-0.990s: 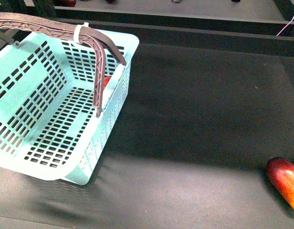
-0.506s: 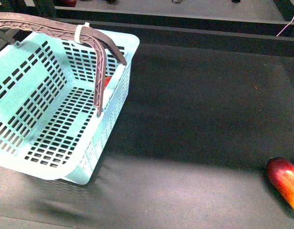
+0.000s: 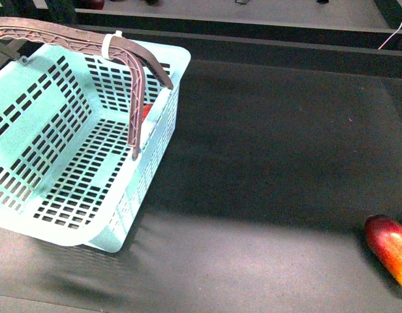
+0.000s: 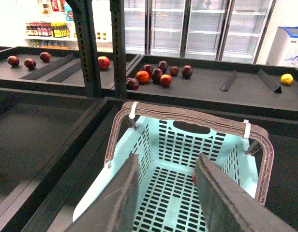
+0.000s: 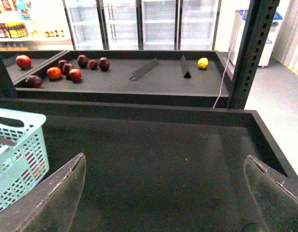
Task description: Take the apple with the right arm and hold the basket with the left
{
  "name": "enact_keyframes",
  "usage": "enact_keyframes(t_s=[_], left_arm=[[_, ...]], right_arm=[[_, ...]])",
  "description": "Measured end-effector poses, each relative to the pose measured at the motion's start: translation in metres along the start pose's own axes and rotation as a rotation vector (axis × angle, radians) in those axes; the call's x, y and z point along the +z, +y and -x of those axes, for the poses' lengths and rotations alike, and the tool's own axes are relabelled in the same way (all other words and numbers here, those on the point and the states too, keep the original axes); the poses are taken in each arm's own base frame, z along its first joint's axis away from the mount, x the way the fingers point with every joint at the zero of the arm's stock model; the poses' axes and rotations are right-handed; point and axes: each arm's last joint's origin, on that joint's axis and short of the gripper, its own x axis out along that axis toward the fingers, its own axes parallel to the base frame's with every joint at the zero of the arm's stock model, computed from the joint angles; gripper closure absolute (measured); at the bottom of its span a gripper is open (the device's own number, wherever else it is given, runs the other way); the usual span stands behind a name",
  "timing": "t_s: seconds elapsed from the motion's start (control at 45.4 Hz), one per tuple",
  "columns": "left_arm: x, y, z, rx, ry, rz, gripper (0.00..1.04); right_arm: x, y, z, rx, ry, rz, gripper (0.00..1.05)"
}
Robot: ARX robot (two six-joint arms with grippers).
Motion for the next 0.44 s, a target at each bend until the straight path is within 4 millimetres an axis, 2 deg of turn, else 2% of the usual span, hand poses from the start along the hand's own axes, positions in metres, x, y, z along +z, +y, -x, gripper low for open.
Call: enact_keyframes(t_s=[0.33, 0.396, 0.44], left_arm=[[0.0000, 0.0000, 0.0000, 0.000, 0.000, 0.000, 0.12], [0.0000, 0.0000, 0.0000, 0.000, 0.000, -0.002, 0.05], [0.0000, 0.0000, 0.0000, 0.000, 0.000, -0.002, 0.07]], right_arm=[[0.0000, 0.0000, 0.0000, 0.000, 0.000, 0.000, 0.09], [0.0000, 0.0000, 0.0000, 0.000, 0.000, 0.000, 0.09], [0.0000, 0.0000, 0.0000, 0.000, 0.000, 0.000, 0.09]])
